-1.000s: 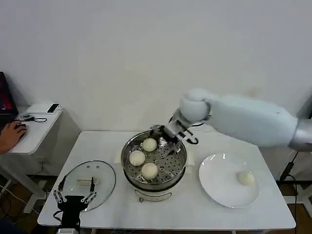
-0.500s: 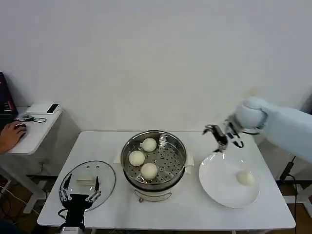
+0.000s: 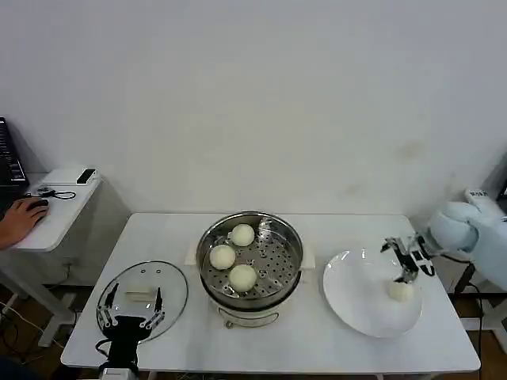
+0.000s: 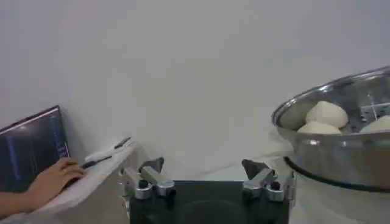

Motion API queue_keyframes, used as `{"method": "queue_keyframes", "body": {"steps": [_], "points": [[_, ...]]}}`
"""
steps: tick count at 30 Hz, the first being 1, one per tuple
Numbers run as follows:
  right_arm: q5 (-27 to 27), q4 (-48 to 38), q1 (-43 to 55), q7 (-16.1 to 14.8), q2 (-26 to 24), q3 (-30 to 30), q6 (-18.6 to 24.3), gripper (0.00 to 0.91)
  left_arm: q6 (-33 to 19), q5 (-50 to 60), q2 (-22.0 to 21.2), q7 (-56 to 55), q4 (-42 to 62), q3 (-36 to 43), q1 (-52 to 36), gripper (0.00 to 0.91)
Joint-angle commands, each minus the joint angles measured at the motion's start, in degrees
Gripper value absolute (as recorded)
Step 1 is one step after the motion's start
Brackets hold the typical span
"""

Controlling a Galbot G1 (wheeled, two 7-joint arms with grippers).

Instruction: Take steamed baozi put them in steamer then cover it.

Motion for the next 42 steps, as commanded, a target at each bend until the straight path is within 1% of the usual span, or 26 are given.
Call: {"method": "queue_keyframes", "body": {"steps": [1,2,12,14,24,25,26,28,36,37,39,41,42], "points": [[-3.5,-2.6,-13.6,-0.1,-2.0,9.7,-1.0,0.907,0.0,0.1,0.0,0.0,0.3,0.1,0.1,0.907],[-4.1,-2.9,-14.8,-0.3,-1.4,10.7,-1.1,0.907,0.0,0.1,0.0,0.0,0.4,0.1,0.0,0.907],[-6.1,-7.3,-15.7,0.2,1.5,12.6,-1.2,0.907,0.1,0.1,-0.3,0.0,1.3,0.0,-0.4,0.907],[-7.0,-8.2,-15.7,0.3,2.3,12.7,-1.0,0.907,0.1,0.1,-0.3,0.0,1.5,0.0,-0.5,0.907],[-8.0,-11.0,-15.5,0.7,5.5,12.8,-0.9,0.897,0.4,0.1,-0.3,0.1,1.9,-0.1,-1.1,0.907],[-7.8,-11.3,-15.4,0.9,5.7,12.8,-1.0,0.877,0.4,0.1,-0.3,0.1,1.9,-0.1,-1.1,0.907],[-7.8,-11.4,-15.4,0.9,5.8,12.8,-1.1,0.877,0.4,0.1,-0.4,0.1,2.0,-0.1,-1.1,0.907],[-7.8,-11.5,-15.4,0.9,6.1,12.8,-1.3,0.826,0.4,0.1,-0.4,0.1,2.0,-0.1,-1.2,0.907],[-7.9,-11.0,-15.3,0.4,6.1,12.4,-2.2,0.746,0.4,0.1,-0.5,0.1,1.9,0.0,-1.2,0.907],[-7.9,-11.0,-15.3,0.3,6.1,12.4,-2.4,0.715,0.4,0.1,-0.5,0.1,1.9,0.0,-1.1,0.907],[-7.9,-10.8,-15.2,0.0,6.0,12.4,-2.5,0.705,0.3,0.1,-0.6,0.1,1.7,0.0,-1.0,0.907],[-7.7,-10.7,-14.9,-0.2,6.0,12.2,-2.8,0.655,0.3,0.1,-0.6,0.0,1.5,-0.1,-0.9,0.907],[-7.7,-10.6,-14.7,-0.3,5.9,12.1,-2.8,0.655,0.3,0.1,-0.6,0.0,1.4,0.0,-0.8,0.907]]}}
